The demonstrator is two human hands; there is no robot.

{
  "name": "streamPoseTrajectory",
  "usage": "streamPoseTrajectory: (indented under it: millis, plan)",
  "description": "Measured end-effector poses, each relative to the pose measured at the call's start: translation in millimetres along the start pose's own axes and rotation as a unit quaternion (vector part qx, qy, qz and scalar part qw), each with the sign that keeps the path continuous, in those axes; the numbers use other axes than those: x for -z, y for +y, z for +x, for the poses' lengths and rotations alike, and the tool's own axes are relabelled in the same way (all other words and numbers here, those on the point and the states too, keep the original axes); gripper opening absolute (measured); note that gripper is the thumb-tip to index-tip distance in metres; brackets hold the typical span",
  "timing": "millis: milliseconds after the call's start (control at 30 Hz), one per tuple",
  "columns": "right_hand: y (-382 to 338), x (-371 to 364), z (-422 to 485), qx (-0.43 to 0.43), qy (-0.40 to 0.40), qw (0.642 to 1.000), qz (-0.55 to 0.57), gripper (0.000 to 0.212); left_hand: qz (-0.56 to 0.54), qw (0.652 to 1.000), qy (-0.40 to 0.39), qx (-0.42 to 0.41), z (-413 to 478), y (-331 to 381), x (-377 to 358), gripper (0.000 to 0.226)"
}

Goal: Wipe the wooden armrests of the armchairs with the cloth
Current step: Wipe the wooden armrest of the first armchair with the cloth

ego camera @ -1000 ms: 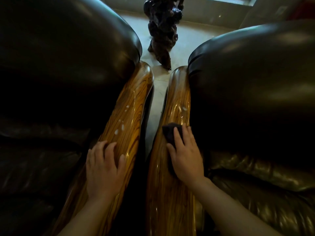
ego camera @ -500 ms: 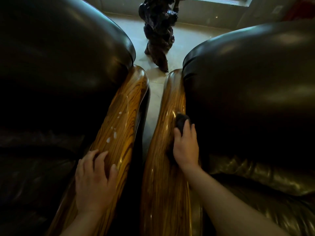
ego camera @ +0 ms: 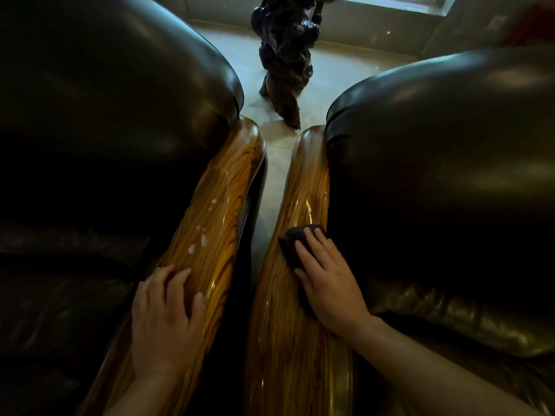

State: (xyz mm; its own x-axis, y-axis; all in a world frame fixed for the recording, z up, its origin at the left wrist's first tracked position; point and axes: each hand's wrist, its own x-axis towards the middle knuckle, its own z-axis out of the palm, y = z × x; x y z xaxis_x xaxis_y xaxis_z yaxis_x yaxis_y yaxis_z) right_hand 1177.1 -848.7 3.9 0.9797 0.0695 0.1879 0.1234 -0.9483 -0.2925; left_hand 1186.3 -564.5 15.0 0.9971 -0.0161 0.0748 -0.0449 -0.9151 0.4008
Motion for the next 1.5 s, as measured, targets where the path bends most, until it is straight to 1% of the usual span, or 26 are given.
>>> streamPoseTrajectory:
  millis: [33, 67, 133, 167, 200, 233, 267, 300, 333, 400, 433, 500, 567, 600, 633, 800, 867, 933, 1000, 1100, 1167, 1200, 1300, 1367, 1433, 1500]
  plan:
    - [2, 7, 6, 0.014, 0.014, 1.0, 0.018, 0.043, 0.0, 1.0, 0.001, 0.001, 0, 0, 0, 0.051]
    - [3, 16, 18, 0.001, 0.043, 0.998, 0.051, 0.037, -0.002, 1.0, 0.005, -0.001, -1, 0, -1, 0.051]
    - [3, 37, 58, -0.098, 0.099, 0.974, 0.18, 0.023, -0.006, 1.0, 0.016, -0.006, -1, 1, -2, 0.05]
    - [5, 48, 82, -0.156, 0.1, 0.945, 0.268, 0.018, -0.008, 1.0, 0.02, -0.008, -1, 1, -2, 0.05]
    - [8, 57, 103, -0.216, 0.076, 0.897, 0.378, 0.017, -0.008, 1.0, 0.023, -0.009, -1, 1, -2, 0.049]
    - [13, 63, 121, -0.269, 0.048, 0.837, 0.473, 0.019, -0.007, 1.0, 0.025, -0.01, -1, 0, -2, 0.049]
    - [18, 67, 133, -0.304, 0.027, 0.792, 0.529, 0.021, -0.006, 1.0, 0.025, -0.011, 0, -1, -3, 0.05]
    - [22, 69, 141, -0.32, 0.004, 0.782, 0.535, 0.022, -0.005, 1.0, 0.026, -0.013, -1, -1, -3, 0.051]
    - [24, 68, 147, -0.326, -0.013, 0.812, 0.483, 0.023, -0.006, 0.999, 0.027, -0.016, -1, -2, -4, 0.051]
    - [29, 56, 149, -0.301, -0.004, 0.913, 0.277, 0.026, -0.009, 0.999, 0.035, -0.021, -1, -3, -5, 0.051]
    - [29, 50, 147, -0.282, 0.022, 0.939, 0.196, 0.031, -0.011, 0.999, 0.04, -0.024, -1, -3, -6, 0.051]
    - [24, 42, 139, -0.202, 0.064, 0.967, 0.139, 0.046, -0.013, 0.998, 0.043, -0.033, -1, -4, -7, 0.05]
    - [20, 30, 130, -0.065, 0.001, 0.997, 0.034, 0.055, -0.011, 0.999, 0.041, -0.033, 0, -5, -8, 0.049]
    - [21, 21, 126, -0.014, -0.041, 0.999, -0.03, 0.058, -0.009, 0.999, 0.041, -0.033, 1, -6, -8, 0.049]
    - [24, 15, 123, 0.005, -0.07, 0.995, -0.073, 0.061, -0.008, 0.998, 0.042, -0.036, 0, -6, -9, 0.049]
    - [54, 19, 162, -0.076, -0.058, 0.99, -0.108, 0.066, -0.006, 0.998, 0.043, -0.039, 1, -10, -12, 0.048]
    - [50, 21, 161, -0.076, -0.055, 0.99, -0.108, 0.065, -0.008, 0.999, 0.038, -0.035, 3, -10, -12, 0.047]
    - [33, 17, 130, -0.044, -0.062, 0.992, -0.096, 0.064, -0.005, 0.999, 0.032, -0.031, 3, -10, -12, 0.048]
    - [8, 15, 72, -0.004, -0.078, 0.994, -0.078, 0.063, -0.001, 0.999, 0.026, -0.029, 2, -8, -9, 0.048]
    - [-12, 15, -5, 0.105, -0.118, 0.985, -0.075, 0.064, 0.009, 1.0, 0.016, -0.02, 1, -6, -6, 0.05]
    - [-2, 16, -9, 0.159, -0.13, 0.976, -0.07, 0.063, 0.009, 1.0, 0.015, -0.015, 0, -7, -7, 0.051]
    - [5, 18, 5, 0.148, -0.125, 0.978, -0.076, 0.063, 0.008, 1.0, 0.016, -0.016, 0, -6, -7, 0.051]
    - [26, 23, 78, -0.007, -0.092, 0.991, -0.095, 0.068, 0.003, 1.0, 0.02, -0.015, 0, -6, -9, 0.051]
    - [35, 25, 125, -0.064, -0.098, 0.987, -0.107, 0.073, 0.005, 1.0, 0.024, -0.016, 1, -5, -9, 0.051]
    - [30, 23, 146, -0.066, -0.103, 0.986, -0.118, 0.072, 0.014, 0.999, 0.021, -0.019, 3, -4, -8, 0.051]
    - [14, 19, 133, -0.022, -0.059, 0.991, -0.115, 0.065, 0.021, 1.0, 0.016, -0.015, 3, -4, -8, 0.052]
